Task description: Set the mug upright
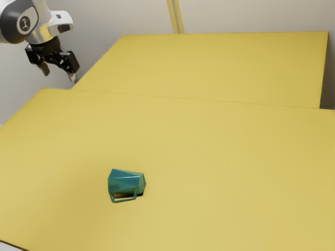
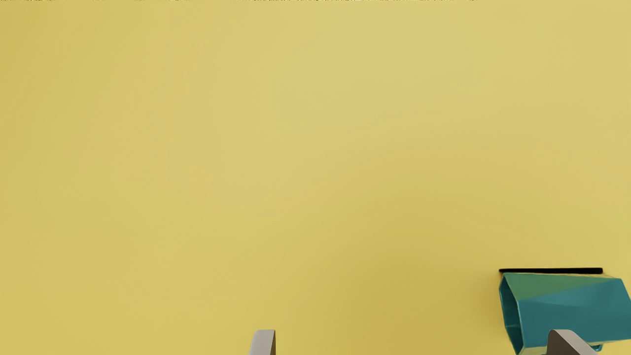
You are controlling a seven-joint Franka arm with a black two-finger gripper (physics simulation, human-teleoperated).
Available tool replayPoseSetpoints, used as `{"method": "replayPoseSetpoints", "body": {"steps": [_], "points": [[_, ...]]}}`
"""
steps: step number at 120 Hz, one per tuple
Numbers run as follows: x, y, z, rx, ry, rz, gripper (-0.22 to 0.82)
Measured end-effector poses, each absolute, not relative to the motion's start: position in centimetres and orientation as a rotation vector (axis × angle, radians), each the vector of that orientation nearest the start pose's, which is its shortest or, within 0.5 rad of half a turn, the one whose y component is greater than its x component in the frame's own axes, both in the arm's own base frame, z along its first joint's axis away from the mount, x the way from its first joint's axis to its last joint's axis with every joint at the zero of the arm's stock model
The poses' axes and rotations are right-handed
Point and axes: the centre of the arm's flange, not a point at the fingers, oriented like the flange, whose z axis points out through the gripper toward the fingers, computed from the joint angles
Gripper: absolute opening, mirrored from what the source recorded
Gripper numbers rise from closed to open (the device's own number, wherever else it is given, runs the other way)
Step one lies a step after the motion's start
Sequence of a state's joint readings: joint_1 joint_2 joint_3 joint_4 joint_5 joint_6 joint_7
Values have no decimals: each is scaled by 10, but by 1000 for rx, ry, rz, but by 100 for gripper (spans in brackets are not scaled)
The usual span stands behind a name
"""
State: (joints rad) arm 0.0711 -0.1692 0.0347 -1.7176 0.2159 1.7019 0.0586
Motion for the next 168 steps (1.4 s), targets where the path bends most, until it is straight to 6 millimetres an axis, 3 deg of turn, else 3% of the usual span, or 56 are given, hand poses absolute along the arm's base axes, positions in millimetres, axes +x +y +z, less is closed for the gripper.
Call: {"method": "replayPoseSetpoints", "body": {"steps": [29, 40, 56, 76, 105, 132, 168], "points": [[511, 74, 655, -2938, -27, -215, 60], [513, 60, 655, -2943, 19, -233, 60], [515, 45, 632, -3005, 56, -192, 60], [498, 44, 582, -3218, -65, -70, 60], [476, 70, 498, -3442, -411, 207, 60], [468, 81, 427, -3514, -660, 468, 60], [468, 82, 350, -3505, -807, 745, 60]]}}
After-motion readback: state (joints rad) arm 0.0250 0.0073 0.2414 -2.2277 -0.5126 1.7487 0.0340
